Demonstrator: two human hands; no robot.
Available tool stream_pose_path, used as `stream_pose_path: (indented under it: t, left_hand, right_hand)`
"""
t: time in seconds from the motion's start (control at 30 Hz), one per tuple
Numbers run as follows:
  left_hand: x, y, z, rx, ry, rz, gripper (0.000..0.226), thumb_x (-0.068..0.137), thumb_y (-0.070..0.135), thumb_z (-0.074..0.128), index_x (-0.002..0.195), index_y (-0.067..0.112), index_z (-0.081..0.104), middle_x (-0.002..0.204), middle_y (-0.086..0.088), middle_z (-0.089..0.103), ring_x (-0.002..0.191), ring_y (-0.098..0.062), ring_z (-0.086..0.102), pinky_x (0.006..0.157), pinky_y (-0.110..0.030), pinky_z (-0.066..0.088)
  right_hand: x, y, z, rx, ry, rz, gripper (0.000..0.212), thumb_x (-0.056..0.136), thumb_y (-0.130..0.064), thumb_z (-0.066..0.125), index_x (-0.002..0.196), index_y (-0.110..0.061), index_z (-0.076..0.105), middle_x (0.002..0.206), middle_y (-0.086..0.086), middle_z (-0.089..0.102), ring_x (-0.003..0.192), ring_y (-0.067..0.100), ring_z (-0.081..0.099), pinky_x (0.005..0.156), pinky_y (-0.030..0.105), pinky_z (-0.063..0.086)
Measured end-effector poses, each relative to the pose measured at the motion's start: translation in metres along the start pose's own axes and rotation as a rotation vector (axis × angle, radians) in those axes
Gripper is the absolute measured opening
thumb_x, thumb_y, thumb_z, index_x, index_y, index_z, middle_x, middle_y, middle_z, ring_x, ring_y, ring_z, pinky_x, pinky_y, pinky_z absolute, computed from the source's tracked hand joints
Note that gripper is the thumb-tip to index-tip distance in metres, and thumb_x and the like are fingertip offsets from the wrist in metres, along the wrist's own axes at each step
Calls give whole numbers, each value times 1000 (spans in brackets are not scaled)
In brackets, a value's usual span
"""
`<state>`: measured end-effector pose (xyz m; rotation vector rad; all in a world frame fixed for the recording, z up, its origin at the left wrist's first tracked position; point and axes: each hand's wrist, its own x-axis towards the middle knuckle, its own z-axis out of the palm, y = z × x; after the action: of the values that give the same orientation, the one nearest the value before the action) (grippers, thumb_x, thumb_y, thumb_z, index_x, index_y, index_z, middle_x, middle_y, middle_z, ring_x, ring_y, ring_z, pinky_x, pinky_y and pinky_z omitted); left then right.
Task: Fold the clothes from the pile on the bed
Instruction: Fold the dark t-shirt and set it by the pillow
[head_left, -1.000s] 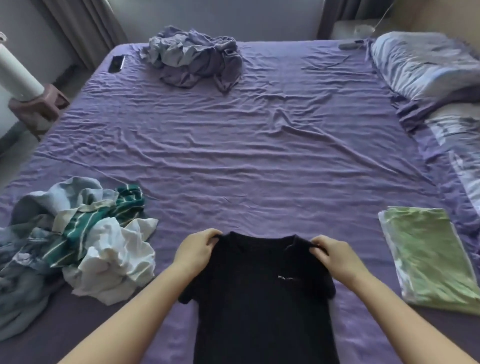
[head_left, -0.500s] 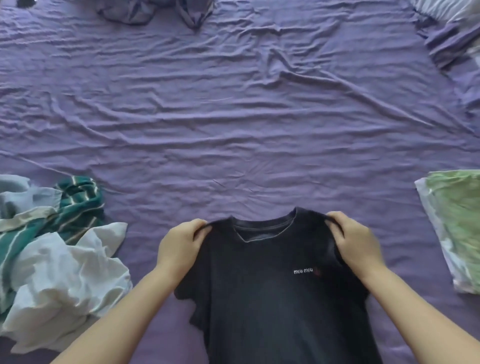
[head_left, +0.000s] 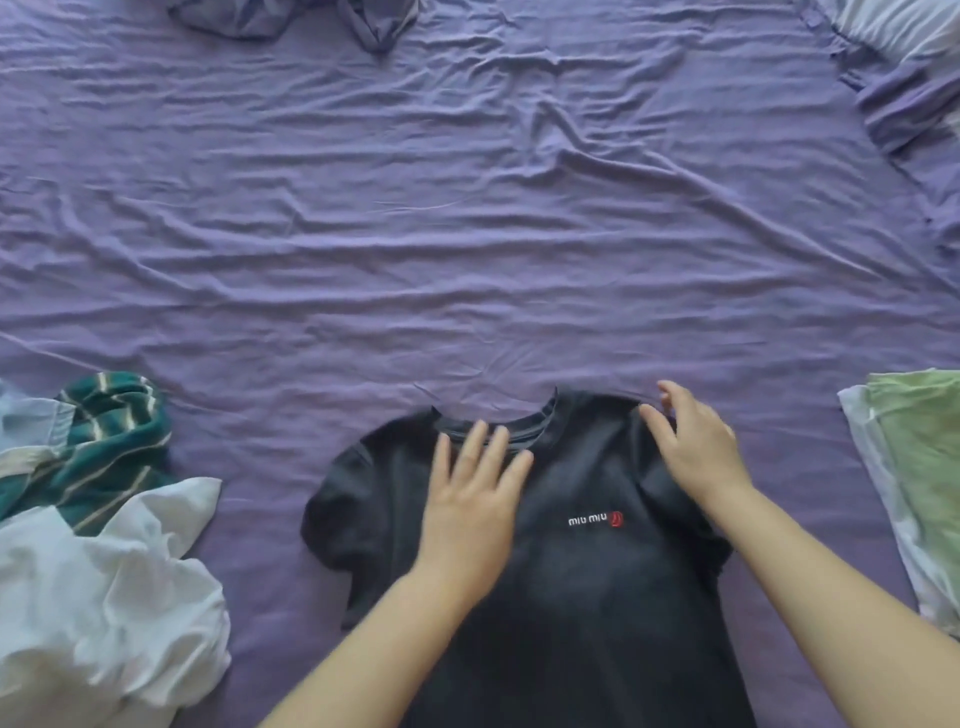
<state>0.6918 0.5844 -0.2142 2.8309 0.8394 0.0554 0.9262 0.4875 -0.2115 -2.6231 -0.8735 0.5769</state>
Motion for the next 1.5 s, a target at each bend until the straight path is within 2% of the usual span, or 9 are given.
stream_pose_path:
  t: [0.17, 0.27, 0.5, 0.67, 0.83, 0.93, 1.17, 1.4, 1.5]
  left_hand:
    - [-7, 53, 38, 16, -209, -16, 56, 90, 51, 31, 136, 27, 50, 146, -6, 44, 137, -32, 34, 107, -61, 24]
    - [3, 63, 45, 50, -246, -48, 62, 90, 57, 25, 141, 26, 42, 151, -8, 35, 140, -33, 27, 107, -59, 16]
    - [30, 91, 48, 21, -207, 3, 64, 90, 60, 26, 143, 26, 38, 152, -8, 31, 142, -34, 22, 109, -61, 14]
    - [52, 105, 70, 68, -187, -63, 68, 89, 65, 3, 147, 32, -8, 158, -4, -11, 140, -27, -26, 110, -58, -18]
    - [66, 99, 68, 65, -175, -199, 69, 88, 64, 2, 148, 31, -7, 156, -5, -17, 143, -27, -23, 111, -55, -18]
    - [73, 98, 64, 115, -218, -173, 69, 89, 63, 2, 149, 31, -7, 158, -7, -17, 142, -27, -26, 110, -56, -19]
    - [74, 117, 67, 87, -119, -159, 65, 92, 60, 14, 149, 32, 0, 159, -7, -4, 145, -29, -12, 111, -55, -17]
    - [78, 113, 74, 74, -121, -166, 62, 91, 61, 10, 144, 35, -11, 158, -10, -10, 145, -28, -16, 111, -53, -20]
    - [79, 100, 68, 21, -89, -228, 63, 95, 55, 21, 150, 29, 4, 160, -8, 0, 146, -25, -9, 114, -51, -13]
  right_hand:
    - [-33, 38, -2, 189, -13, 97, 49, 92, -29, 56, 134, -5, 45, 130, 13, 56, 123, 33, 47, 103, 41, 36]
    - [-40, 46, 0, 244, -15, 109, 34, 86, -24, 66, 114, -7, 58, 103, 4, 60, 107, 29, 55, 77, 20, 33]
    - [-9, 63, -18, 257, 102, -10, 11, 93, -22, 55, 97, -15, 63, 89, 8, 67, 85, 28, 58, 67, 29, 33]
    - [-3, 79, -21, 415, 250, 174, 25, 93, -31, 54, 99, -7, 48, 84, 3, 56, 89, 35, 58, 66, 29, 31]
    - [-62, 82, -13, 353, 101, 76, 45, 79, -61, 51, 78, -16, 55, 114, 6, 56, 116, 19, 49, 94, 42, 41]
    - [-79, 78, 3, 142, 98, -11, 27, 80, -40, 68, 76, -15, 61, 139, 13, 44, 130, 26, 40, 99, 43, 34]
    - [-72, 102, 2, 242, 243, 113, 18, 91, -8, 56, 75, 0, 53, 119, 17, 54, 100, 38, 56, 85, 45, 42]
    - [-38, 90, -8, 330, 240, 126, 39, 86, -24, 65, 118, -7, 51, 114, 10, 58, 107, 29, 53, 94, 48, 40]
    - [-10, 89, -12, 145, 207, 42, 25, 90, -24, 59, 110, -8, 61, 107, 15, 60, 105, 34, 53, 90, 45, 38]
